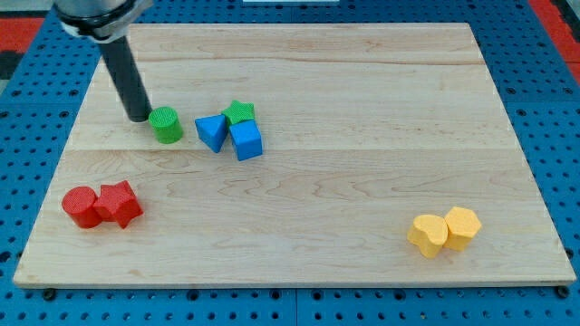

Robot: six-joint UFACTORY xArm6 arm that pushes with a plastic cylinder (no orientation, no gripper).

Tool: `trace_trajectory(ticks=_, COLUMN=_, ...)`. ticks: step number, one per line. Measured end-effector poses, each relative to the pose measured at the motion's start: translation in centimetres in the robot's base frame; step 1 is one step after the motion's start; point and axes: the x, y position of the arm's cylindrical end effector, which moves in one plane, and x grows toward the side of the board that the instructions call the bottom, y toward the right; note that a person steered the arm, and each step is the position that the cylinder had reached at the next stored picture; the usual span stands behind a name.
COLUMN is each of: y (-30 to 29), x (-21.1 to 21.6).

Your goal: Move the green circle to the top of the blue triangle

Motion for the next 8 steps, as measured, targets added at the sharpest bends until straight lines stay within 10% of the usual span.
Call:
trace_trajectory(ticks=2, y=0.4, x=5.9)
trace_trajectory(ticks=8, y=-1.2, x=2.7)
